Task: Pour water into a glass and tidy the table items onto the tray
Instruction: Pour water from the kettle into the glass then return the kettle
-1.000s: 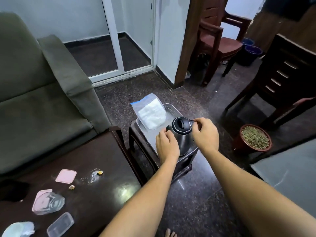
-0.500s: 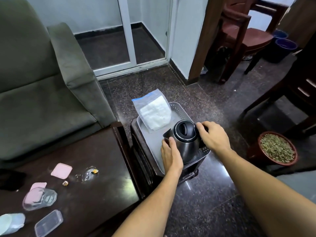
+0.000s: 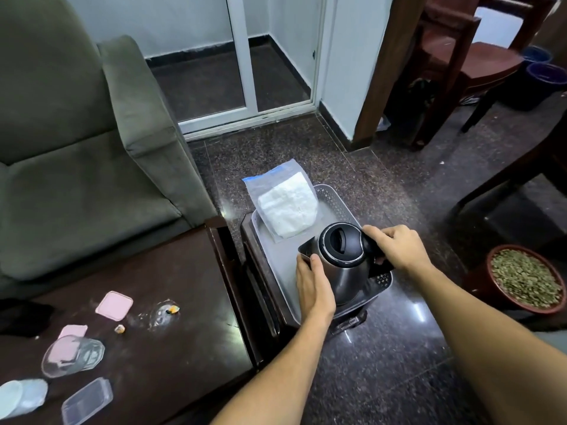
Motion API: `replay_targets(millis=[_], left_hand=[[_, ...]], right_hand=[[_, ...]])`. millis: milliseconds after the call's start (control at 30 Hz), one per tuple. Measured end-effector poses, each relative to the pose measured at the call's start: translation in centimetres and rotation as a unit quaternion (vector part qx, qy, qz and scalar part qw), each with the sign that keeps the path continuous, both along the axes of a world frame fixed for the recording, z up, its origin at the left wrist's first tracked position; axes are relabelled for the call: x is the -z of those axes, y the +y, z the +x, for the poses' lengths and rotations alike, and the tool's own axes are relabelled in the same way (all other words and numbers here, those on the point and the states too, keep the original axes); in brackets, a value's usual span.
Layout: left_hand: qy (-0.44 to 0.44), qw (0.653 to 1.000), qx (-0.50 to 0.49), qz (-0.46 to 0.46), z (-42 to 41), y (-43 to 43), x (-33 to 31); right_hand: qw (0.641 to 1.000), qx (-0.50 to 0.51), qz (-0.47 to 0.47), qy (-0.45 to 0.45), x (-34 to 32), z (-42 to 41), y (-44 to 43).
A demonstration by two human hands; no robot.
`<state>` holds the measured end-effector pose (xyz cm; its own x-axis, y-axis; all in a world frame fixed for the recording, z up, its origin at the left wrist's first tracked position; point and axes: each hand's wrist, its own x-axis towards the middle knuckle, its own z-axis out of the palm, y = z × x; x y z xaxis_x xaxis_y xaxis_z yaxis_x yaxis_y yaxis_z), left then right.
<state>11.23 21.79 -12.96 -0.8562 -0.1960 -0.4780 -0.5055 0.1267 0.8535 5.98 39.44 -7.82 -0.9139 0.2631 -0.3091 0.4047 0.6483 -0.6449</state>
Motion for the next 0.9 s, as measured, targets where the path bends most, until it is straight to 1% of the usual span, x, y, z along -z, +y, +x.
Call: replay_targets(millis=[100, 267, 367, 433, 567, 700, 900], left_hand=[[0.007, 1.000, 0.006, -0.014, -0.3, -0.1, 0.2], [0.013, 1.000, 0.014, -0.022, -1.1, -0.8, 0.2], [0.014, 0.999, 0.027, -0.030, -1.3, -1.1, 0.1], [0.013, 0.999, 0.028, -0.028, -1.3, -1.2, 0.1], [0.012, 0.999, 0.029, -0.027, -1.7, -1.3, -0.1], [0.022, 0.999, 0.039, -0.023, -2.6, -2.1, -1.0], [0.058, 0.998, 0.019, -0.010, -3.4, -4.2, -4.2]], right_hand=[[0.997, 0.010, -0.076, -0.023, 0.6, -0.1, 0.4], [0.984, 0.041, -0.166, -0.050, 2.0, 0.3, 0.7], [0.982, 0.023, -0.171, -0.078, 2.3, 0.6, 1.1], [0.984, 0.025, -0.161, -0.076, 2.4, 0.7, 0.9], [0.982, 0.082, -0.172, -0.015, 3.0, 1.6, -0.3], [0.974, 0.119, -0.191, 0.019, 2.9, 2.2, -1.5], [0.977, 0.114, -0.170, 0.061, -0.7, 1.5, -3.5]])
